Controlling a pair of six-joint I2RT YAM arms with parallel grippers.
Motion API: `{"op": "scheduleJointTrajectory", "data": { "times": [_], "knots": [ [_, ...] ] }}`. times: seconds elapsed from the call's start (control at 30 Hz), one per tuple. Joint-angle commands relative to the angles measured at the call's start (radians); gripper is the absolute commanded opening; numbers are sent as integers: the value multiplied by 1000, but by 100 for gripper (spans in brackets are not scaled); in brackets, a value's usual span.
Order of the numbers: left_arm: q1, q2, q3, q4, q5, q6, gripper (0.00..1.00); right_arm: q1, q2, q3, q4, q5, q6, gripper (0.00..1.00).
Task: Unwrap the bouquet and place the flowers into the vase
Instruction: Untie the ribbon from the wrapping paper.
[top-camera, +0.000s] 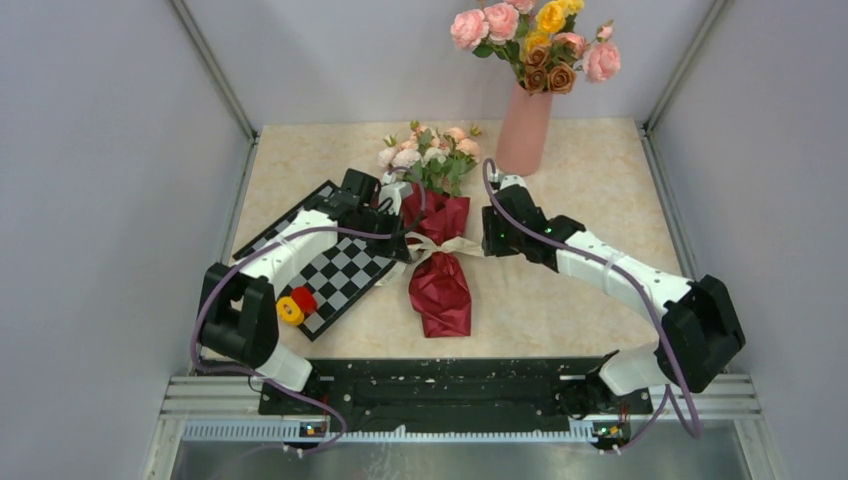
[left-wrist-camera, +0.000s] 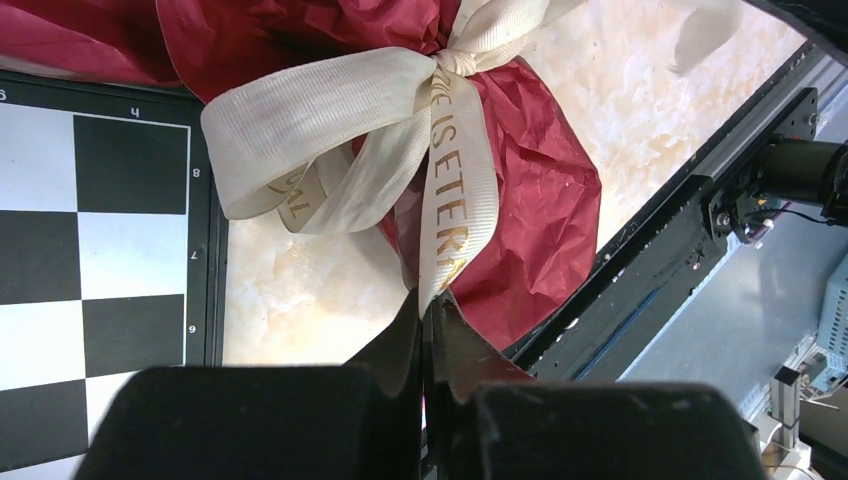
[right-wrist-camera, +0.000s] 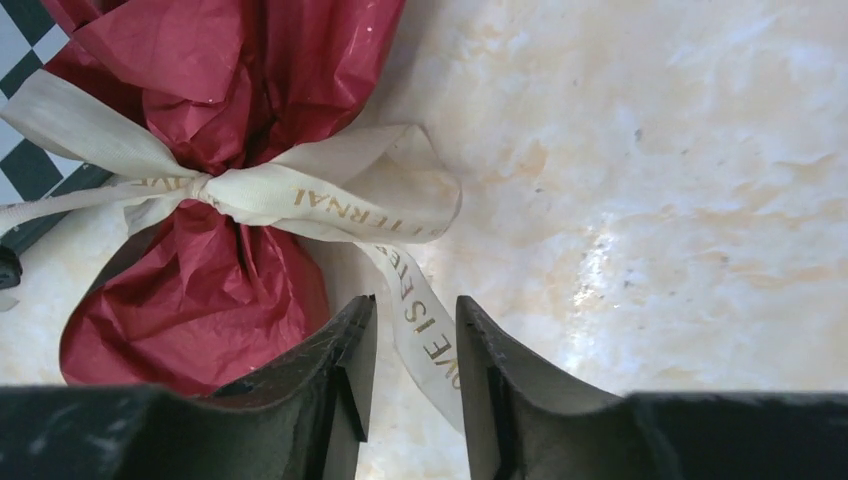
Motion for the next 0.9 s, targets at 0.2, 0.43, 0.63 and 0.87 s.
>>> {"op": "scheduleJointTrajectory", "data": {
  "times": [0.2, 0.43, 0.63, 0.87],
  "knots": [
    [6, -18, 11, 25, 17, -2, 0, 13, -99, -36, -49, 13, -3, 60],
    [6, -9, 14, 23, 21, -2, 0, -68, -186, -308, 235, -234, 7, 71],
    [6, -7, 14, 23, 23, -2, 0, -85, -209, -407, 348, -289, -50, 71],
    [5, -4, 16, 23, 31, -2, 0, -64, -160, -447, 445, -287, -129, 69]
  ]
}}
